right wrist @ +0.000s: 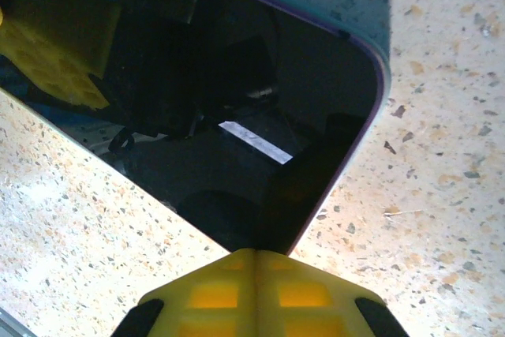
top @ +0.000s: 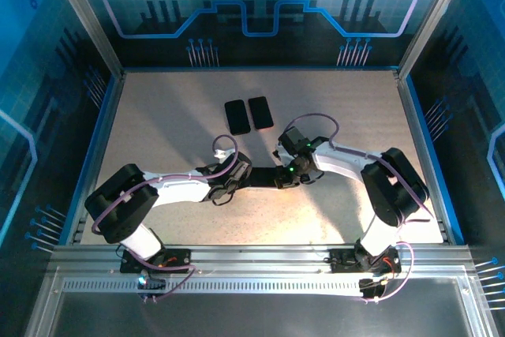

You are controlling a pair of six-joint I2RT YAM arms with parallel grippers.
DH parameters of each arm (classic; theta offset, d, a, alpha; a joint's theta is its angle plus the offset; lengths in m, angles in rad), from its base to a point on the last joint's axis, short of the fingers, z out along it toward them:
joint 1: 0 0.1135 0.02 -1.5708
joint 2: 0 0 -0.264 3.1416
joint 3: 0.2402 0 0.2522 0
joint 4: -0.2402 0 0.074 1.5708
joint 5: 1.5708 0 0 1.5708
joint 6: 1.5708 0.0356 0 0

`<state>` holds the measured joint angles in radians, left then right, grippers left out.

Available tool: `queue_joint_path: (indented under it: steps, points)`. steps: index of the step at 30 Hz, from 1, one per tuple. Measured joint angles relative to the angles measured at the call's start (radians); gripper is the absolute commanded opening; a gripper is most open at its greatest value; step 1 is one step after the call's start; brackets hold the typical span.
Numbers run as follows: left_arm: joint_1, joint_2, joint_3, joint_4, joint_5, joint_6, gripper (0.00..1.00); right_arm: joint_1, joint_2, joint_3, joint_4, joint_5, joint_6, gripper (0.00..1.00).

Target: Put the phone into the phone case

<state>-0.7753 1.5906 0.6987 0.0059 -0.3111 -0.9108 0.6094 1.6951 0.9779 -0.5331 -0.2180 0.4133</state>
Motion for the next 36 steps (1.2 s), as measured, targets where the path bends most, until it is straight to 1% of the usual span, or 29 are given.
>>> queue_joint_path:
  steps: [11, 17, 27, 31, 36]
  points:
    - [0.0, 0.0, 0.0, 0.004, -0.007, -0.006, 0.0, 0.001, 0.052, -0.003, 0.02, -0.006, 0.004, 0.0]
    - [0.0, 0.001, -0.001, 0.008, -0.01, -0.006, 0.0, 0.004, 0.056, -0.013, 0.03, -0.011, 0.013, 0.0]
    - [-0.001, 0.038, 0.039, -0.01, -0.037, -0.004, 0.0, 0.005, -0.016, -0.07, 0.1, -0.023, 0.058, 0.0]
    - [-0.001, 0.066, 0.067, -0.01, -0.049, -0.001, 0.0, 0.012, -0.031, -0.072, 0.084, -0.03, 0.066, 0.0]
    - [-0.001, 0.08, 0.08, -0.001, -0.062, 0.02, 0.0, -0.011, -0.058, -0.015, -0.011, -0.04, 0.05, 0.0]
